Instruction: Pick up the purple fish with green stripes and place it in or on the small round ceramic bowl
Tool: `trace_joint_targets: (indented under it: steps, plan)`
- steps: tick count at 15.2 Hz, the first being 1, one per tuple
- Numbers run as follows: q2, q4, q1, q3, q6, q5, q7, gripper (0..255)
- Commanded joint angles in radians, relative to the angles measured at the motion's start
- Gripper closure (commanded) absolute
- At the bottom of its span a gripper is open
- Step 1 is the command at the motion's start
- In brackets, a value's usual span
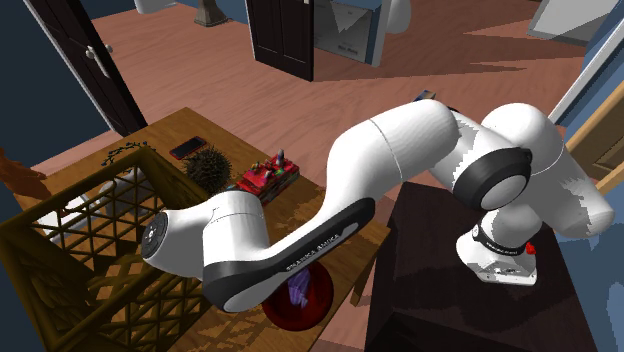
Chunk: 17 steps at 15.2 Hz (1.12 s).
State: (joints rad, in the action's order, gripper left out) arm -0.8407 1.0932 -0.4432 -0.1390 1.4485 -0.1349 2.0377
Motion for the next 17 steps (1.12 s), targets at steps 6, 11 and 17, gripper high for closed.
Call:
trace_joint_targets:
  steps: [6,11,17]
  plan:
    - [0.0,0.001,0.0,0.0,0.002,0.0,0.0,0]
    - [-0.025,-0.072,-0.006,0.001,-0.047,-0.001,-0.003,0]
    - [-0.154,-0.386,-0.035,0.01,-0.229,-0.006,-0.019,0]
